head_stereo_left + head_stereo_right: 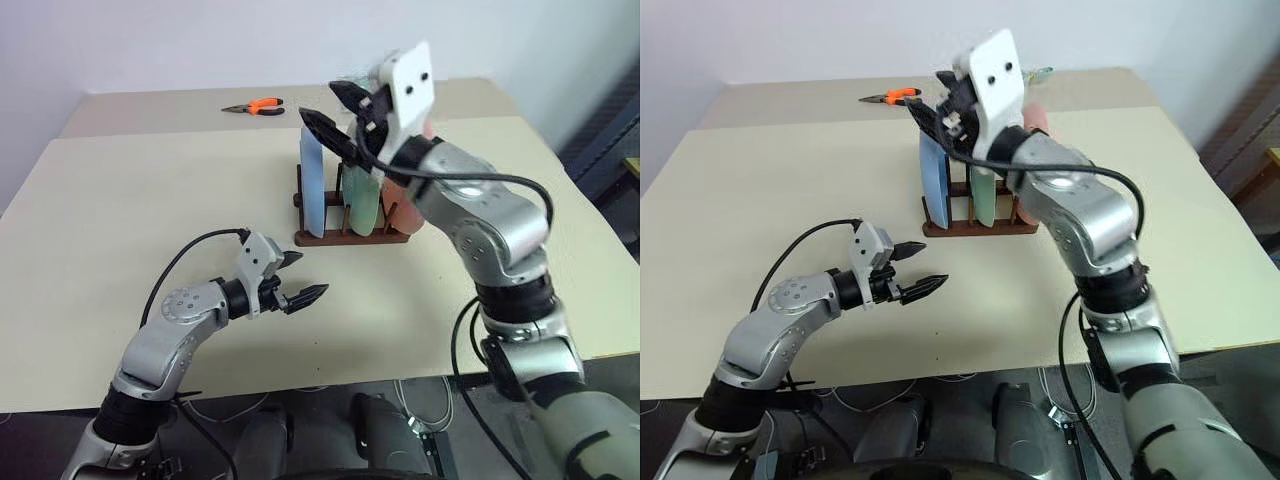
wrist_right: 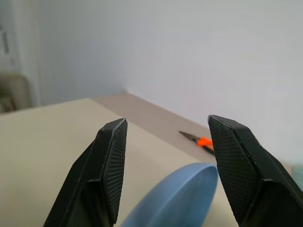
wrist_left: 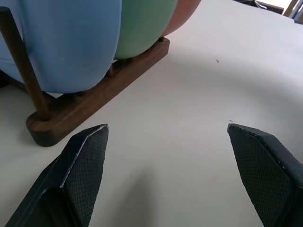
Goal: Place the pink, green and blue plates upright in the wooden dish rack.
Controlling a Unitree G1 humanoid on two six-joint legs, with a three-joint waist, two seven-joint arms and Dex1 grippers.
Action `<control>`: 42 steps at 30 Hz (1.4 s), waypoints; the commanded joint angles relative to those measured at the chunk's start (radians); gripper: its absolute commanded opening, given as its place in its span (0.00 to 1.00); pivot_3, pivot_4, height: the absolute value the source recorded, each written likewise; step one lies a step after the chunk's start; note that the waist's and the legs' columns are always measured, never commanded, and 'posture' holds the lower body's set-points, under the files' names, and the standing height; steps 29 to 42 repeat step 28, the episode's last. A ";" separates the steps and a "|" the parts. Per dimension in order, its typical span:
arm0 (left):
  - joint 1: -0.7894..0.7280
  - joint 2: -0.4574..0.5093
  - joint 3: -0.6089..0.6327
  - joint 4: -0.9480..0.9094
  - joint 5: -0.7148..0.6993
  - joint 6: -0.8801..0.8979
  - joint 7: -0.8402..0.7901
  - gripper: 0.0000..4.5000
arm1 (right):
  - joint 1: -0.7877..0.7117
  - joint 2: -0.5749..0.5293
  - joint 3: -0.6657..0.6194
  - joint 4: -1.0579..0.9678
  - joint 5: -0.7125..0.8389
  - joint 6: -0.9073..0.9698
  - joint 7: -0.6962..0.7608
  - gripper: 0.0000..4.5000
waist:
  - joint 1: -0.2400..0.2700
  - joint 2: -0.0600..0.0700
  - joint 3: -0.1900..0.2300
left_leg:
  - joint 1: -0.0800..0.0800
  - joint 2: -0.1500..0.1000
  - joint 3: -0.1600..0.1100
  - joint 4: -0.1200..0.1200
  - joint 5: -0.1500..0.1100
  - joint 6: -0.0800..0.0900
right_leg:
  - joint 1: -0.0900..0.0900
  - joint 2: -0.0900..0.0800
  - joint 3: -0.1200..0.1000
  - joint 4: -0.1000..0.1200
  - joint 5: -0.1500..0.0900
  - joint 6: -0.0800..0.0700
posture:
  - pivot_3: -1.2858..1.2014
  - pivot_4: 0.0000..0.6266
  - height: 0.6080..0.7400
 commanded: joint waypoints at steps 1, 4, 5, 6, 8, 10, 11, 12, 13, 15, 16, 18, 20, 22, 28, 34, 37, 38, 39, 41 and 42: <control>0.002 0.009 0.002 -0.032 -0.001 -0.004 -0.011 0.92 | 0.070 -0.064 -0.082 -0.106 -0.018 -0.073 0.089 0.61 | 0.001 0.000 0.000 | 0.000 0.000 0.000 0.000 0.000 0.000 | 0.000 0.000 0.000 0.000 0.000 0.000 | 0.52 0.24 1.00; 0.000 0.011 0.004 -0.021 0.011 -0.013 -0.010 0.92 | 0.232 -0.171 -0.240 -0.236 0.186 -0.033 0.276 0.73 | 0.010 0.000 0.001 | -0.001 0.000 0.000 0.000 0.000 0.000 | 0.000 0.000 0.000 0.000 0.000 0.000 | 0.52 0.24 1.00; 0.002 0.012 0.008 -0.019 0.010 -0.016 -0.012 0.92 | 0.319 -0.249 -0.304 -0.282 0.271 0.025 0.358 0.80 | 0.016 -0.001 0.001 | -0.001 0.000 -0.001 0.000 0.000 0.000 | 0.001 0.000 0.000 -0.001 0.000 0.000 | 0.52 0.24 1.00; 0.007 0.019 0.010 -0.015 0.013 -0.023 -0.018 0.92 | 0.425 -0.334 -0.372 -0.322 0.310 0.063 0.437 0.88 | 0.027 -0.001 0.001 | -0.002 -0.001 -0.002 0.000 0.000 0.000 | 0.002 -0.001 -0.001 -0.002 -0.001 0.001 | 0.52 0.24 1.00; 0.014 0.029 0.008 -0.008 0.023 -0.040 -0.027 0.92 | 0.556 -0.431 -0.457 -0.351 0.335 0.084 0.503 0.88 | 0.031 -0.001 0.001 | 0.000 -0.002 -0.001 0.001 -0.002 0.003 | 0.004 -0.003 -0.001 -0.003 -0.002 0.002 | 0.52 0.24 1.00; 0.014 0.034 0.015 0.018 0.029 -0.057 -0.030 0.92 | 0.689 -0.477 -0.550 -0.296 0.275 0.075 0.501 0.88 | 0.024 -0.001 0.001 | 0.000 -0.002 0.002 0.001 -0.002 0.003 | 0.003 -0.004 0.000 -0.003 -0.002 0.003 | 0.52 0.24 1.00; 0.014 0.035 0.024 0.029 0.029 -0.062 -0.030 0.92 | 0.759 -0.493 -0.582 -0.267 0.224 0.046 0.520 0.88 | 0.026 -0.001 0.001 | 0.000 -0.002 0.003 0.002 -0.002 0.003 | 0.003 -0.004 0.001 -0.003 -0.002 0.002 | 0.52 0.24 1.00; 0.015 0.035 0.035 0.040 0.026 -0.064 -0.029 0.92 | 0.813 -0.501 -0.603 -0.236 0.182 0.018 0.535 0.88 | 0.025 -0.002 0.000 | 0.001 -0.001 0.002 0.003 -0.002 0.003 | 0.004 -0.003 0.000 -0.003 -0.002 0.002 | 0.52 0.24 1.00; 0.017 0.034 0.041 0.046 0.025 -0.067 -0.027 0.92 | 0.843 -0.506 -0.604 -0.204 0.149 -0.010 0.548 0.88 | 0.026 -0.002 0.000 | 0.001 -0.001 0.002 0.003 -0.002 0.003 | 0.004 -0.003 0.000 -0.003 -0.002 0.002 | 0.52 0.24 1.00; 0.037 0.048 0.063 0.061 0.032 -0.094 -0.033 0.92 | 0.867 -0.496 -0.577 -0.118 0.080 -0.072 0.548 0.88 | 0.020 -0.002 0.001 | 0.001 0.000 0.003 0.003 -0.002 0.003 | 0.003 -0.003 0.000 -0.004 -0.002 0.002 | 0.52 0.24 1.00; 0.046 0.054 0.079 0.070 0.038 -0.111 -0.029 0.92 | 0.870 -0.491 -0.556 -0.070 0.034 -0.120 0.549 0.88 | 0.014 -0.002 0.001 | 0.001 0.000 0.004 0.003 -0.002 0.003 | 0.003 -0.003 0.000 -0.004 -0.002 0.002 | 0.52 0.24 1.00; 0.070 0.071 0.130 0.096 0.035 -0.137 -0.028 0.92 | 0.857 -0.469 -0.515 0.015 -0.041 -0.201 0.540 0.88 | 0.007 -0.002 0.001 | 0.001 0.000 0.004 0.002 -0.002 0.003 | 0.002 -0.003 0.000 -0.003 -0.002 0.002 | 0.52 0.24 1.00; 0.096 0.088 0.181 0.127 0.041 -0.182 -0.025 0.92 | 0.831 -0.442 -0.487 0.091 -0.087 -0.272 0.538 0.88 | 0.003 -0.002 0.001 | 0.001 0.000 0.004 0.000 -0.002 0.003 | 0.002 -0.003 0.000 -0.003 -0.002 0.002 | 0.52 0.24 1.00; 0.125 0.110 0.242 0.162 0.033 -0.205 -0.028 0.92 | 0.802 -0.409 -0.477 0.146 -0.097 -0.306 0.536 0.88 | 0.006 -0.001 0.001 | 0.001 0.000 0.003 0.000 -0.002 0.003 | 0.001 -0.003 0.000 -0.002 -0.002 0.002 | 0.52 0.24 1.00; 0.177 0.153 0.295 0.190 0.040 -0.241 -0.054 0.92 | 0.755 -0.372 -0.439 0.266 -0.155 -0.407 0.555 0.88 | 0.014 -0.001 0.001 | 0.000 -0.001 0.003 0.002 -0.002 0.003 | 0.003 -0.005 0.000 -0.002 -0.002 0.002 | 0.52 0.24 1.00; 0.177 0.153 0.295 0.190 0.040 -0.241 -0.054 0.92 | 0.755 -0.372 -0.439 0.266 -0.155 -0.407 0.555 0.88 | 0.014 -0.001 0.001 | 0.000 -0.001 0.003 0.002 -0.002 0.003 | 0.003 -0.005 0.000 -0.002 -0.002 0.002 | 0.52 0.24 1.00; 0.177 0.153 0.295 0.190 0.040 -0.241 -0.054 0.92 | 0.755 -0.372 -0.439 0.266 -0.155 -0.407 0.555 0.88 | 0.014 -0.001 0.001 | 0.000 -0.001 0.003 0.002 -0.002 0.003 | 0.003 -0.005 0.000 -0.002 -0.002 0.002 | 0.52 0.24 1.00; 0.177 0.153 0.295 0.190 0.040 -0.241 -0.054 0.92 | 0.755 -0.372 -0.439 0.266 -0.155 -0.407 0.555 0.88 | 0.014 -0.001 0.001 | 0.000 -0.001 0.003 0.002 -0.002 0.003 | 0.003 -0.005 0.000 -0.002 -0.002 0.002 | 0.52 0.24 1.00; 0.177 0.153 0.295 0.190 0.040 -0.241 -0.054 0.92 | 0.755 -0.372 -0.439 0.266 -0.155 -0.407 0.555 0.88 | 0.014 -0.001 0.001 | 0.000 -0.001 0.003 0.002 -0.002 0.003 | 0.003 -0.005 0.000 -0.002 -0.002 0.002 | 0.52 0.24 1.00; 0.177 0.153 0.295 0.190 0.040 -0.241 -0.054 0.92 | 0.755 -0.372 -0.439 0.266 -0.155 -0.407 0.555 0.88 | 0.014 -0.001 0.001 | 0.000 -0.001 0.003 0.002 -0.002 0.003 | 0.003 -0.005 0.000 -0.002 -0.002 0.002 | 0.52 0.24 1.00; 0.177 0.153 0.295 0.190 0.040 -0.241 -0.054 0.92 | 0.755 -0.372 -0.439 0.266 -0.155 -0.407 0.555 0.88 | 0.014 -0.001 0.001 | 0.000 -0.001 0.003 0.002 -0.002 0.003 | 0.003 -0.005 0.000 -0.002 -0.002 0.002 | 0.52 0.24 1.00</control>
